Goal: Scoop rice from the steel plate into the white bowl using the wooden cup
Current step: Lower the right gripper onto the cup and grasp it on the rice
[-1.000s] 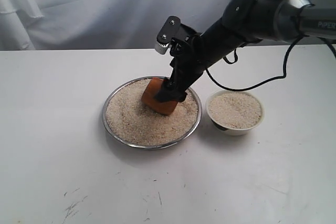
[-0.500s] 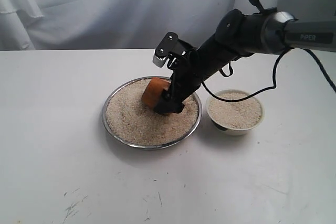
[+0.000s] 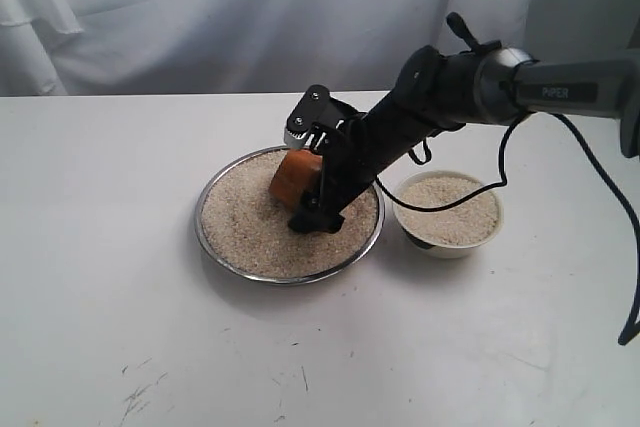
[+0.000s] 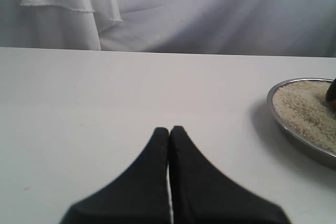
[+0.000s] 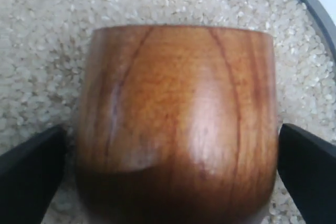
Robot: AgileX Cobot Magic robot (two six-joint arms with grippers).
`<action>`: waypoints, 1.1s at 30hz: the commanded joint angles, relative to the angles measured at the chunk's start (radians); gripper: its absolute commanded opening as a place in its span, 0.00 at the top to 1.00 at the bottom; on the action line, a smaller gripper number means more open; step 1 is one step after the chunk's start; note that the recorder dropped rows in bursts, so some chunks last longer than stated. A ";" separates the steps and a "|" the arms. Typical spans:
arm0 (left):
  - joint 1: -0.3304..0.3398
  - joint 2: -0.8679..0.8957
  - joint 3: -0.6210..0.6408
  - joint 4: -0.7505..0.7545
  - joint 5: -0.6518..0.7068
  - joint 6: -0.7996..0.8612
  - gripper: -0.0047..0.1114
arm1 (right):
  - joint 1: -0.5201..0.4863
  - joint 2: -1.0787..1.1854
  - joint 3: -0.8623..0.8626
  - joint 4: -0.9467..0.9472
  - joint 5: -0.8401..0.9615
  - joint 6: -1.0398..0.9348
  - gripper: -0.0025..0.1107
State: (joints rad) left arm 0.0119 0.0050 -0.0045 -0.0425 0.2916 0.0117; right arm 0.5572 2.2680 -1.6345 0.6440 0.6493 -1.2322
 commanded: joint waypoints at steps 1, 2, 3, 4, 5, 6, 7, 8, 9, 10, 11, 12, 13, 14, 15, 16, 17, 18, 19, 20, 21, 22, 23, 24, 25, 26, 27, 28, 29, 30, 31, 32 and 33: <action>-0.002 -0.005 0.005 -0.001 -0.006 -0.003 0.96 | 0.002 -0.005 0.000 -0.001 -0.026 0.001 0.10; -0.002 -0.005 0.005 -0.001 -0.006 -0.003 0.96 | 0.002 -0.005 0.000 -0.001 -0.026 0.001 0.10; -0.002 -0.005 0.005 -0.001 -0.006 -0.003 0.96 | 0.002 -0.005 0.000 -0.001 -0.026 0.001 0.10; -0.002 -0.005 0.005 -0.001 -0.006 -0.003 0.96 | 0.002 -0.005 0.000 -0.001 -0.026 0.001 0.10; -0.002 -0.005 0.005 -0.001 -0.006 -0.003 0.96 | 0.006 -0.005 0.000 -0.001 -0.028 0.005 0.10; -0.002 -0.005 0.005 -0.001 -0.006 -0.003 0.96 | 0.007 -0.005 0.000 -0.001 -0.033 0.005 0.10; -0.002 -0.005 0.005 -0.001 -0.006 -0.003 0.96 | 0.011 -0.005 0.000 -0.001 -0.038 0.005 0.10; -0.002 -0.005 0.005 -0.001 -0.006 -0.003 0.96 | 0.013 -0.005 0.000 -0.001 -0.044 0.005 0.10; -0.002 -0.005 0.005 -0.001 -0.006 -0.003 0.96 | 0.016 -0.003 0.000 -0.001 -0.049 0.005 0.10; -0.002 -0.005 0.005 -0.001 -0.006 -0.003 0.96 | 0.017 -0.002 0.000 -0.001 -0.051 0.005 0.11; -0.002 -0.005 0.005 -0.001 -0.006 -0.003 0.96 | 0.019 0.002 0.000 -0.001 -0.051 0.005 0.11; -0.002 -0.005 0.005 -0.001 -0.006 -0.003 0.96 | 0.019 0.005 0.000 -0.001 -0.051 0.005 0.12; -0.002 -0.005 0.005 -0.001 -0.006 -0.003 0.96 | 0.021 0.009 0.000 -0.001 -0.051 0.005 0.13; -0.002 -0.005 0.005 -0.001 -0.006 -0.003 0.96 | 0.021 0.011 0.000 -0.001 -0.051 0.007 0.14; -0.002 -0.005 0.005 -0.001 -0.006 -0.003 0.96 | 0.021 0.011 0.000 -0.001 -0.051 0.007 0.15; -0.002 -0.005 0.005 -0.001 -0.006 -0.003 0.96 | 0.021 0.011 0.000 -0.001 -0.051 0.007 0.16; -0.002 -0.005 0.005 -0.001 -0.006 -0.003 0.96 | 0.021 0.011 0.000 -0.001 -0.052 0.007 0.17; -0.002 -0.005 0.005 -0.001 -0.006 -0.003 0.96 | 0.021 0.011 0.000 -0.001 -0.053 0.007 0.19; -0.002 -0.005 0.005 -0.001 -0.006 -0.003 0.96 | 0.021 0.011 0.000 -0.001 -0.055 0.007 0.21; -0.002 -0.005 0.005 -0.001 -0.006 -0.003 0.96 | 0.021 0.011 0.000 -0.001 -0.055 0.007 0.23; -0.002 -0.005 0.005 -0.001 -0.006 -0.003 0.96 | 0.021 0.011 0.000 -0.001 -0.055 0.007 0.25; -0.002 -0.005 0.005 -0.001 -0.006 -0.003 0.96 | 0.021 0.011 0.000 -0.001 -0.055 0.007 0.27; -0.002 -0.005 0.005 -0.001 -0.006 -0.003 0.96 | 0.021 0.011 0.000 -0.001 -0.055 0.007 0.31; -0.002 -0.005 0.005 -0.001 -0.006 -0.003 0.96 | 0.021 0.011 0.000 -0.001 -0.055 0.007 0.35; -0.002 -0.005 0.005 -0.001 -0.006 -0.003 0.96 | 0.021 0.009 0.000 -0.001 -0.055 0.007 0.39; -0.002 -0.005 0.005 -0.001 -0.006 -0.003 0.96 | 0.021 0.007 0.000 -0.009 -0.053 0.010 0.44; -0.002 -0.005 0.005 -0.001 -0.006 -0.003 0.96 | 0.021 0.004 0.000 -0.017 -0.053 0.014 0.50; -0.002 -0.005 0.005 -0.001 -0.006 -0.003 0.96 | 0.021 0.000 0.000 -0.026 -0.053 0.014 0.55; -0.002 -0.005 0.005 -0.001 -0.006 -0.003 0.96 | 0.021 -0.004 0.000 -0.035 -0.050 0.014 0.60; -0.002 -0.005 0.005 -0.001 -0.006 -0.003 0.96 | 0.021 -0.009 0.000 -0.044 -0.047 0.014 0.65; -0.002 -0.005 0.005 -0.001 -0.006 -0.003 0.96 | 0.021 -0.013 0.000 -0.053 -0.042 0.014 0.71; -0.002 -0.005 0.005 -0.001 -0.006 -0.003 0.96 | 0.021 -0.015 0.000 -0.055 -0.037 0.014 0.75; -0.002 -0.005 0.005 -0.001 -0.006 -0.003 0.96 | 0.021 -0.020 0.000 -0.055 -0.029 0.014 0.80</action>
State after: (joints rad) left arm 0.0119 0.0050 -0.0045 -0.0425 0.2916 0.0117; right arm 0.5768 2.2768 -1.6345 0.5988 0.6049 -1.2257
